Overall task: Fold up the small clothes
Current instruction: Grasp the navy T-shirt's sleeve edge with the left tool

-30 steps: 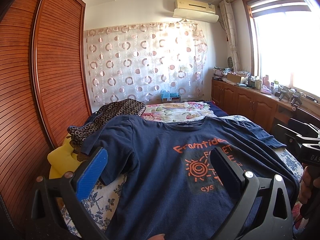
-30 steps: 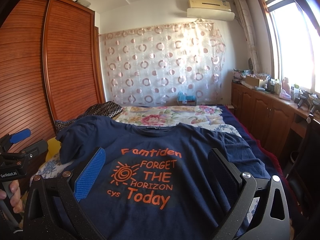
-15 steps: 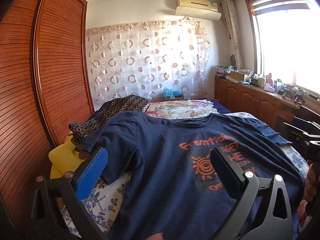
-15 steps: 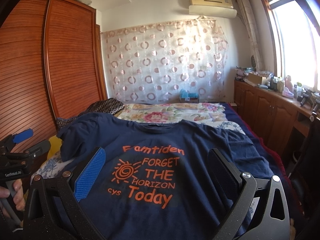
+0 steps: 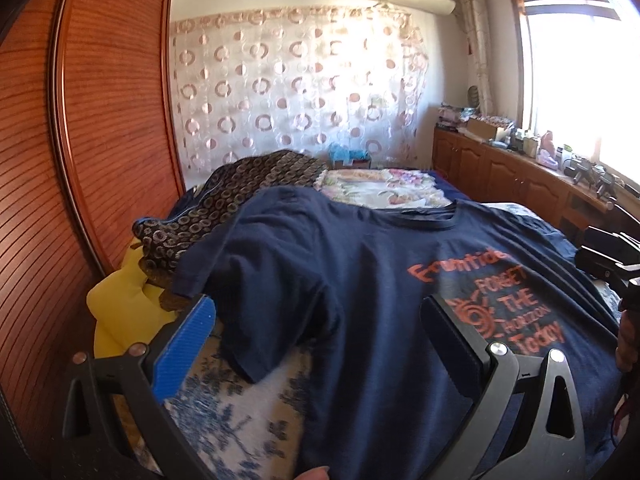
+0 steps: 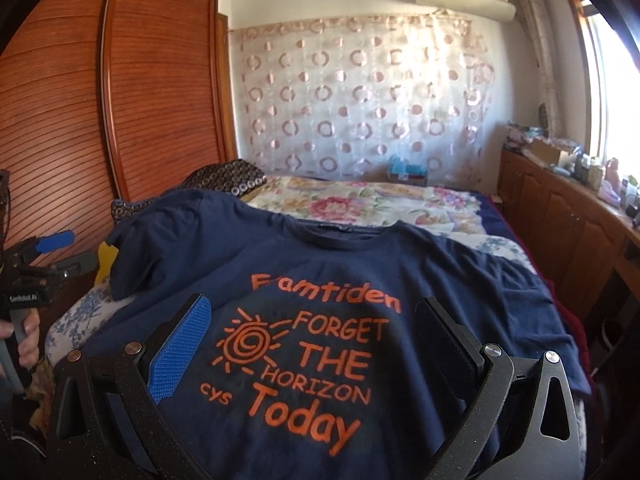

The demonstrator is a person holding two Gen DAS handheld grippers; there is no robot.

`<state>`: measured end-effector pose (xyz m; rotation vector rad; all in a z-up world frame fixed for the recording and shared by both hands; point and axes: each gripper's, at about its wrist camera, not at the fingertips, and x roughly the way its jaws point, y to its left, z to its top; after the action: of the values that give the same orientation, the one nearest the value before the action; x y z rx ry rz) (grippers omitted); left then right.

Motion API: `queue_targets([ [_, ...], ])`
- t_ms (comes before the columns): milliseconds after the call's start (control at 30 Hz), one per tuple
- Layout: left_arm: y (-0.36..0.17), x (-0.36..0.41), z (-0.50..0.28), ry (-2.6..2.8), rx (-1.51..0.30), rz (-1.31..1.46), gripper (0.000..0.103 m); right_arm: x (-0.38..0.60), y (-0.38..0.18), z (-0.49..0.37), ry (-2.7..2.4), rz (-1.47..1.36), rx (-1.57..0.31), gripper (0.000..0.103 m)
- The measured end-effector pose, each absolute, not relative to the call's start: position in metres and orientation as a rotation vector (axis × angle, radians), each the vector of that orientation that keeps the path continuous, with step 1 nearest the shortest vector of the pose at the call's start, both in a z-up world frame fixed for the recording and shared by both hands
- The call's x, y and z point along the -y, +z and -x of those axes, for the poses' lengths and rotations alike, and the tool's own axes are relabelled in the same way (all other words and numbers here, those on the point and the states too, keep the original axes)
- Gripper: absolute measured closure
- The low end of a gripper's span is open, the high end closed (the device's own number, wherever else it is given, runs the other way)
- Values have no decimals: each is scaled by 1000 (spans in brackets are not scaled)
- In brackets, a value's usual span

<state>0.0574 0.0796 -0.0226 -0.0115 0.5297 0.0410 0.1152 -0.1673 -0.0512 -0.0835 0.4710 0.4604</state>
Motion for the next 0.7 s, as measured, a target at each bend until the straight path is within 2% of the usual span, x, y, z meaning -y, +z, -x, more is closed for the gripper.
queue_targets([
  [400, -33, -145, -103, 88, -634, 10, 2, 134, -66, -175, 559, 99, -629, 0],
  [500, -41, -157, -115, 84, -668, 25, 10, 129, -67, -188, 570, 117, -653, 1],
  [567, -46, -163, -122, 76, -696, 31, 22, 125, -68, -198, 579, 124, -670, 1],
  [600, -48, -165, -126, 70, -713, 29, 25, 123, -68, -203, 582, 127, -678, 1],
  [667, -53, -168, -134, 66, -743, 9, 42, 120, -70, -212, 588, 134, -692, 1],
  [700, -54, -169, -137, 66, -755, -3, 45, 118, -71, -216, 593, 137, -700, 1],
])
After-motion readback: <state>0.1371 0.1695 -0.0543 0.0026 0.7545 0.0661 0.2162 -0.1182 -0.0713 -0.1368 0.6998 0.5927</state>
